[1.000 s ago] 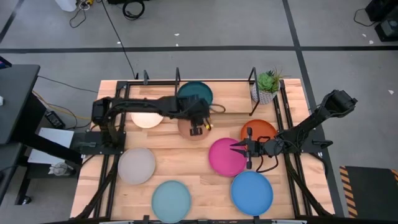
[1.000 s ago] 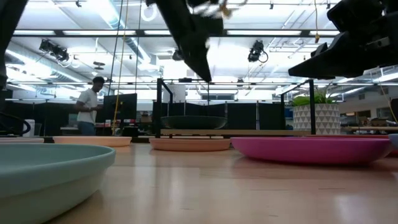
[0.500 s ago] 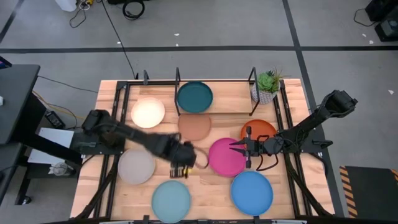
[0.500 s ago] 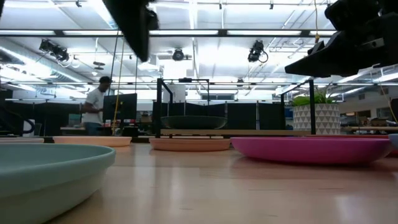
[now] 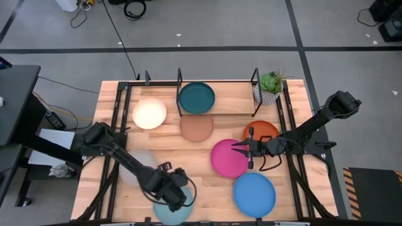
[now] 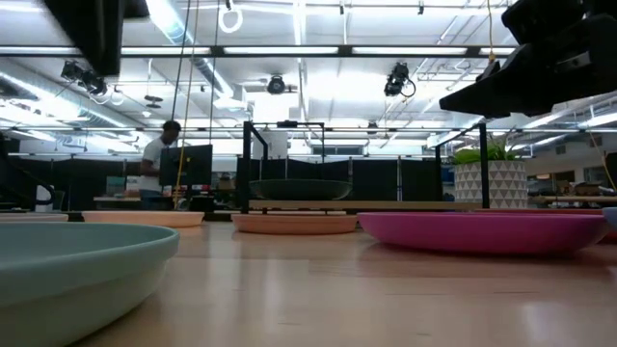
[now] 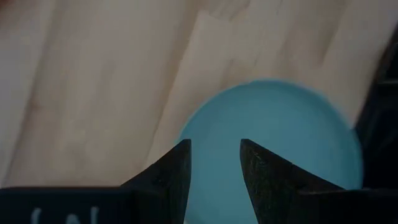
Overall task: Place and stack plates onto a shelf
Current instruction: Stack the pink plate on top of the dark blue plate on the shelf, then put the brown plate on the shelf
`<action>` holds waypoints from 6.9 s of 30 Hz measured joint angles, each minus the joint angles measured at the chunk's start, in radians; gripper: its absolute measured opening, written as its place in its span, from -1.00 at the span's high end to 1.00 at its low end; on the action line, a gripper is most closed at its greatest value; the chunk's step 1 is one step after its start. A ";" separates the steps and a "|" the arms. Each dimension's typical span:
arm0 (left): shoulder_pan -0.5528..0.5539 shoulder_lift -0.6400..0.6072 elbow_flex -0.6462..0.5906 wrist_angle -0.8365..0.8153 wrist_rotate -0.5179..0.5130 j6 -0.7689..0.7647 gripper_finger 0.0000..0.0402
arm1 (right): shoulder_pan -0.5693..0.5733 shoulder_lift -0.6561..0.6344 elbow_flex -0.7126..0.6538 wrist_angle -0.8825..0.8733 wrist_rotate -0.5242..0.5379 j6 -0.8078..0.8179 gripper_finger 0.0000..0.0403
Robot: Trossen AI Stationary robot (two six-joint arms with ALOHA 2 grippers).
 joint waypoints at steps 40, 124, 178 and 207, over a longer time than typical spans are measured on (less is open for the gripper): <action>0.254 0.250 0.012 0.469 -0.173 1.050 0.29 | -0.024 0.000 0.000 -0.038 -0.049 0.010 0.63; 0.791 0.297 0.437 -0.101 -0.187 1.151 0.91 | 0.057 0.000 0.000 -0.084 -0.033 0.062 0.63; 0.505 0.258 0.088 0.182 -0.120 0.650 0.25 | 0.092 0.000 0.000 -0.077 0.063 0.063 0.63; 0.527 0.259 0.248 0.069 0.129 0.730 0.93 | 0.092 0.000 0.000 -0.085 0.062 0.058 0.63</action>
